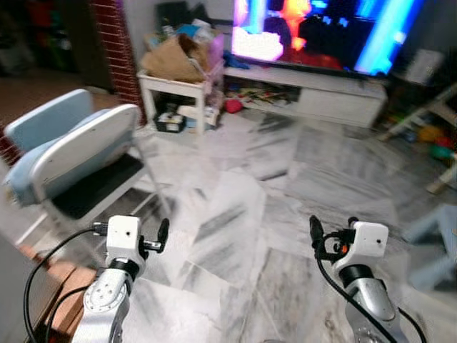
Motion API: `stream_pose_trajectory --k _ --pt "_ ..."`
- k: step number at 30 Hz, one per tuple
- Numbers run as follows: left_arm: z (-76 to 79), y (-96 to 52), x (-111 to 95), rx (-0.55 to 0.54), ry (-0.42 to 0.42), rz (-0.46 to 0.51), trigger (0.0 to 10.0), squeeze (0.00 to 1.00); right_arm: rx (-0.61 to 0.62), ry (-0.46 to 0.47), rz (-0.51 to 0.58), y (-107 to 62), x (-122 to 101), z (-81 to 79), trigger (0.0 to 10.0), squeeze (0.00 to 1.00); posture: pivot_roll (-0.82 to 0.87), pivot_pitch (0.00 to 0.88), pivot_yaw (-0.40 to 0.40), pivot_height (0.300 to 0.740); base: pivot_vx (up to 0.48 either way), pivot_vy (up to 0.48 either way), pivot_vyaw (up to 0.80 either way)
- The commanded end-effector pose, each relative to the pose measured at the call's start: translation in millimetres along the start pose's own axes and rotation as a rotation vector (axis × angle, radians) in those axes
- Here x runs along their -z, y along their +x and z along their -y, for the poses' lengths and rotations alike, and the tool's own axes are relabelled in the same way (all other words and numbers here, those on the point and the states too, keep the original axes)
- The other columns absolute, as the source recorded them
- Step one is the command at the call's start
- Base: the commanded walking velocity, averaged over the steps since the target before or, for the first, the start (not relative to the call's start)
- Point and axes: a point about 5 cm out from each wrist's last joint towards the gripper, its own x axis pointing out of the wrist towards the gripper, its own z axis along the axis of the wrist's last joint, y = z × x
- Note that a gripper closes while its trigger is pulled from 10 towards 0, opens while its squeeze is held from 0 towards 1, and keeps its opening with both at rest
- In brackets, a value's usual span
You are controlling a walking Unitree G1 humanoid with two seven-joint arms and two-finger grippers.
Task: Restocking fridge
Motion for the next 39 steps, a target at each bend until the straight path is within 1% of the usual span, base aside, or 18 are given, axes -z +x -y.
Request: stream_pose_trajectory --k 1,7,12,16,23,30,33,39 --pt "-9.6 -3.8 3 -0.021 0.02 -0.012 10.0 0.0 -0.019 0.011 0.026 3.8 -6 -6.5 10.0 0.0 -0.05 0.0 0.028 0.74 0.0 0.247 -0.8" --pt "-10.6 -2.4 2 -0.023 0.022 -0.009 10.0 0.0 -0.017 0.006 0.024 3.6 -5 -5.5 10.0 0.0 -0.05 0.0 0.028 0.74 0.0 0.161 -0.71" --pt "-11.0 -4.7 6 -0.042 0.027 -0.016 10.0 0.0 -0.019 0.0 0.011 2.4 -3 -5.3 10.0 0.0 -0.05 0.0 0.02 0.74 0.0 0.0 0.0" --pt "-9.0 -7.7 10 -0.04 0.026 -0.024 10.0 0.0 -0.038 -0.008 -0.007 0.8 0 -6.7 10.0 0.0 -0.03 0.0 -0.006 0.74 0.0 0.0 0.0" --pt "-7.5 -7.4 9 -0.046 0.025 -0.011 10.0 0.0 -0.086 -0.022 -0.02 6.2 0 -11.4 10.0 0.0 -0.01 0.0 -0.049 0.74 0.0 0.0 0.0" --pt "-3.7 -8.9 8 -0.037 0.022 -0.002 10.0 0.0 -0.102 -0.028 -0.013 14.1 -4 -13.3 10.0 0.0 0.0 0.0 -0.048 0.74 0.0 0.0 0.0" --pt "-3.1 -8.1 9 -0.027 0.023 -0.005 10.0 0.0 -0.096 -0.018 -0.018 13.0 -2 -13.8 10.0 0.0 -0.01 0.0 -0.039 0.74 0.0 -0.081 -0.15" --pt "-4.9 -5.7 9 -0.022 0.029 -0.008 10.0 0.0 -0.087 -0.013 -0.02 9.0 0 -13.5 10.0 0.0 -0.02 0.0 -0.029 0.74 0.0 -0.331 -0.61"
